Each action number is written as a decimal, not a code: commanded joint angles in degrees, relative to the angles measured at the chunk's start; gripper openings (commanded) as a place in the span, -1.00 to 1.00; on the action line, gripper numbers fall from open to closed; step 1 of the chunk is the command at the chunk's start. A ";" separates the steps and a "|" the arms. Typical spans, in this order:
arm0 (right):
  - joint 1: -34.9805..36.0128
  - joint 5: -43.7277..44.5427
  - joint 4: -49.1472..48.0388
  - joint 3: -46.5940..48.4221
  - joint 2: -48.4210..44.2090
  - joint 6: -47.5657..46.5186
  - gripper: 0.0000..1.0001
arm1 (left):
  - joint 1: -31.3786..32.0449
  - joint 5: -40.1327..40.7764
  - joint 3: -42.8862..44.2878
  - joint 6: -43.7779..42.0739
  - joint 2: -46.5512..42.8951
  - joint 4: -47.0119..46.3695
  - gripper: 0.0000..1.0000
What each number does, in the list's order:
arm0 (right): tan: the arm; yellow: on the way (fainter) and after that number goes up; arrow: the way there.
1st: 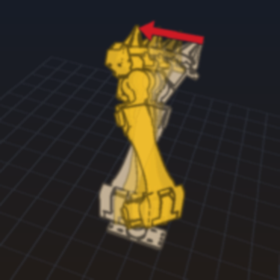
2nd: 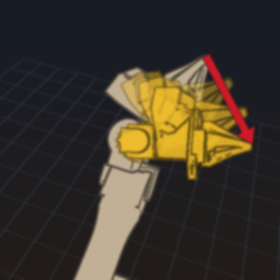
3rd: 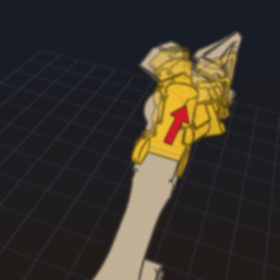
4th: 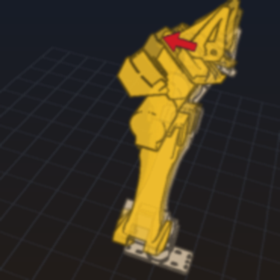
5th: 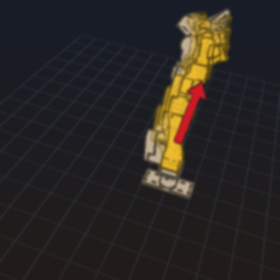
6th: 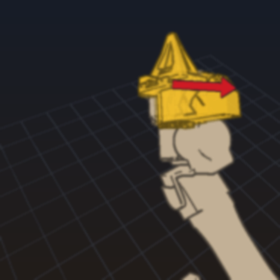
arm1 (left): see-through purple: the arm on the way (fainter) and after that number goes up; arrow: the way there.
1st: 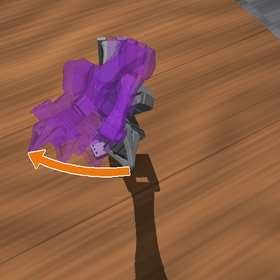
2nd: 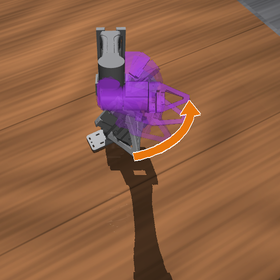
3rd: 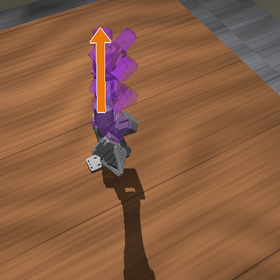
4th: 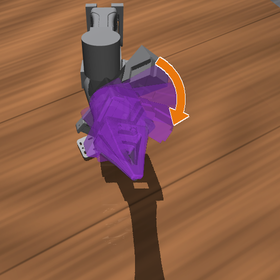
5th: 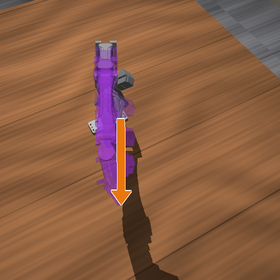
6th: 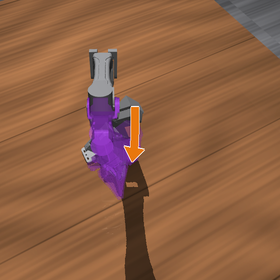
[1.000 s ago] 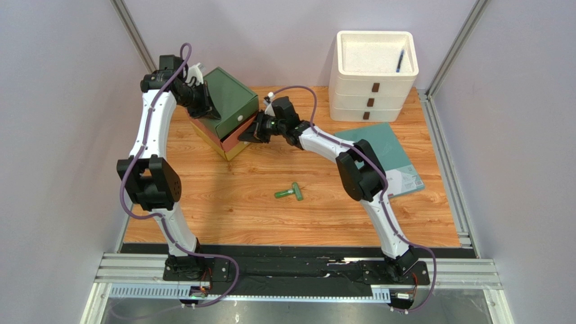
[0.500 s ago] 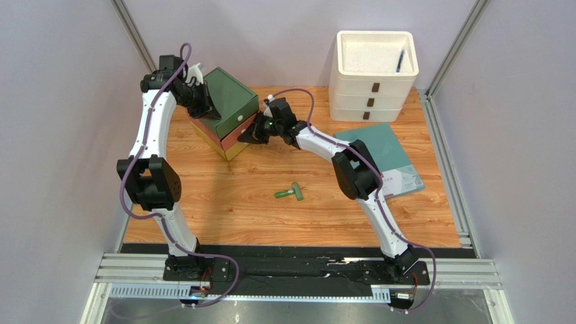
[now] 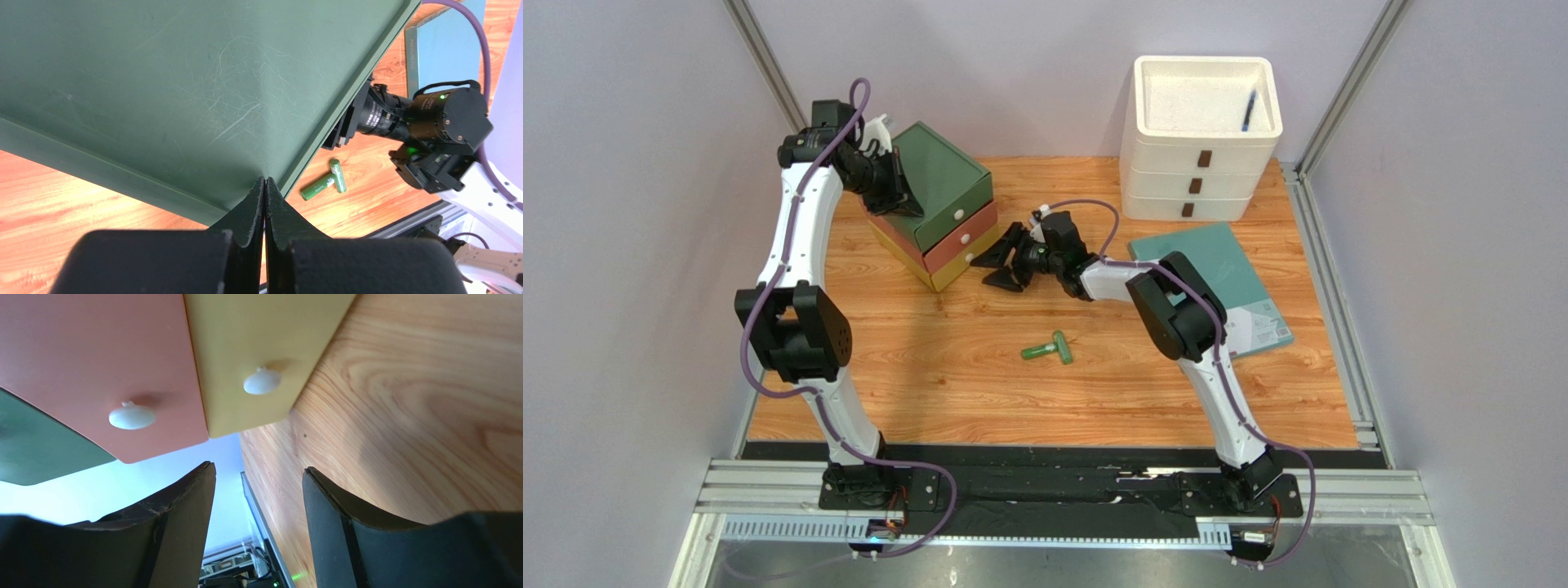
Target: Organize the makeup
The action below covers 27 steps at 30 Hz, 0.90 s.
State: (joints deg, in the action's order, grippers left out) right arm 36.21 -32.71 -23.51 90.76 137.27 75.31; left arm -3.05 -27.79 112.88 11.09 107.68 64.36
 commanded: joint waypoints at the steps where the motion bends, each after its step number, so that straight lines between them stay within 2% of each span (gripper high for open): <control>1: 0.09 -0.69 -10.85 2.22 4.31 6.25 0.18 | -0.03 7.84 -3.98 -4.06 4.12 8.94 -1.00; 13: -0.26 2.21 -20.17 3.63 11.26 15.57 0.06 | 0.06 8.28 -3.98 -4.15 4.12 8.94 -1.00; 24: -0.17 4.93 -19.64 7.06 14.34 18.64 -0.05 | -0.03 8.63 -3.90 -4.32 4.21 9.12 -1.00; 27: -0.26 6.16 -20.26 7.85 15.39 20.40 -0.14 | -0.03 8.54 -3.90 -4.32 4.29 9.21 -1.00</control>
State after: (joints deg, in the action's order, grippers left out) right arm 36.18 -29.43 -43.22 96.71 149.51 92.20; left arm -3.03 -27.77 112.81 10.96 107.68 64.36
